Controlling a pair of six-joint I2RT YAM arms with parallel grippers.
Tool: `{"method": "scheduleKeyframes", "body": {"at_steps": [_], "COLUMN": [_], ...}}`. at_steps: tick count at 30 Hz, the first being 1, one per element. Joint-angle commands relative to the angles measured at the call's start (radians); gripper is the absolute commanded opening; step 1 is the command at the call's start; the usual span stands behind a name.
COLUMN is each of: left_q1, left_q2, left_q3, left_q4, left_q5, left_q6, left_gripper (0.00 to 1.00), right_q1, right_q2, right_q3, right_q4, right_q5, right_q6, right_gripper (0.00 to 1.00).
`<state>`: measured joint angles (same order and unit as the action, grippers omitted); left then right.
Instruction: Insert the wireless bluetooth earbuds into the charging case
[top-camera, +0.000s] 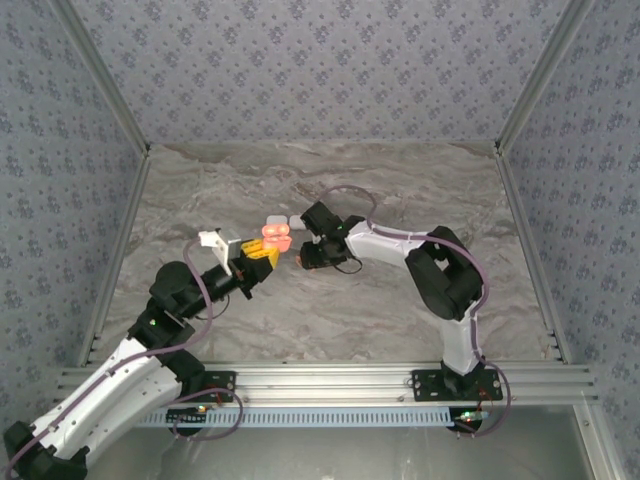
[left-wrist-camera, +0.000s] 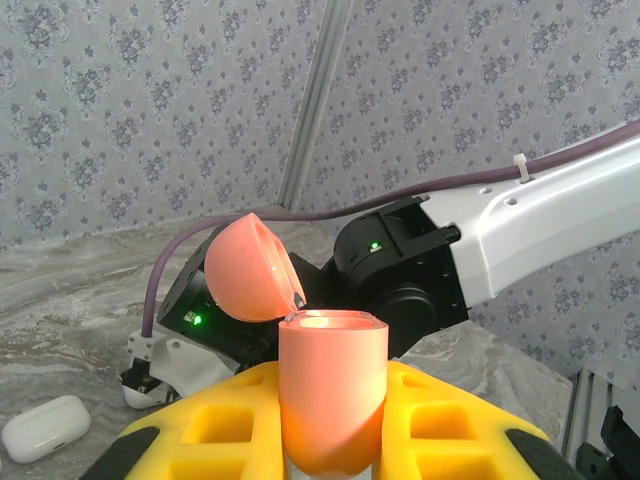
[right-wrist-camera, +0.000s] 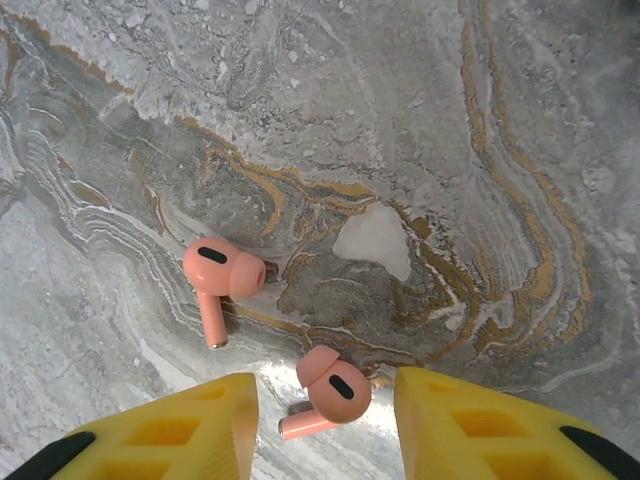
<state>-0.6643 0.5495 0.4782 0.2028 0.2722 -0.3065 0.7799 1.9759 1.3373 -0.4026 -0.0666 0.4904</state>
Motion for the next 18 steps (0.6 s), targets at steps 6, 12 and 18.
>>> {"method": "scheduleKeyframes", "body": {"at_steps": [6, 12, 18], "left_q1": [-0.008, -0.008, -0.007], "left_q2": [-0.013, -0.013, -0.01], "left_q3": [0.019, 0.023, 0.023], "left_q4": [0.006, -0.006, -0.006], "left_q5": [-0.005, -0.007, -0.009], "left_q6": [0.01, 0.015, 0.019], "left_gripper": [0.0, 0.0, 0.0], "right_q1": [0.016, 0.017, 0.025], "right_q2": [0.056, 0.068, 0.067], "right_q3": [0.047, 0.05, 0.043], "right_q4": [-0.042, -0.05, -0.062], "right_q5": [0.014, 0.019, 0.025], "right_q6": [0.012, 0.012, 0.012], "right_gripper": [0.39, 0.34, 0.32]}}
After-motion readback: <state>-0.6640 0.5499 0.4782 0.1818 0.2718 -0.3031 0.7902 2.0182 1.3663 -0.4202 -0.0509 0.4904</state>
